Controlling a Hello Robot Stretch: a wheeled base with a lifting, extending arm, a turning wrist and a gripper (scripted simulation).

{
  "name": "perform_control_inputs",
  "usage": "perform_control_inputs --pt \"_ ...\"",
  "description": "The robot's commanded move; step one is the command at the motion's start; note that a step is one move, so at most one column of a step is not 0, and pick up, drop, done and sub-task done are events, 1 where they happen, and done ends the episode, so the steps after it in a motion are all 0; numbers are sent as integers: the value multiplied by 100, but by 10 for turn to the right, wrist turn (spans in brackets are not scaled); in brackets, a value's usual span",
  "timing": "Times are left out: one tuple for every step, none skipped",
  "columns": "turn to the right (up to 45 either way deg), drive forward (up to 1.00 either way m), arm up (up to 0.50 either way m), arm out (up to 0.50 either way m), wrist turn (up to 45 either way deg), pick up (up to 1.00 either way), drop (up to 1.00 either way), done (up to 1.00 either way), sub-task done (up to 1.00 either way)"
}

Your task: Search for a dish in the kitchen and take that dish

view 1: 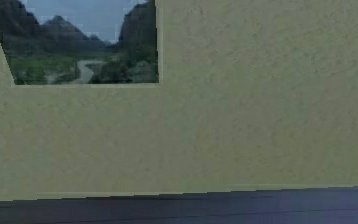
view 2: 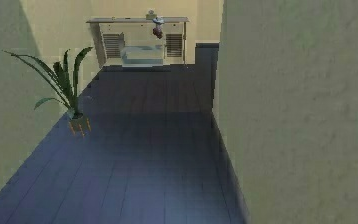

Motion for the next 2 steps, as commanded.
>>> perform_control_inputs --pt "-450 0 0 0 0 0 0 0 0" --pt "-270 0 0 0 0 0 0 0 0"
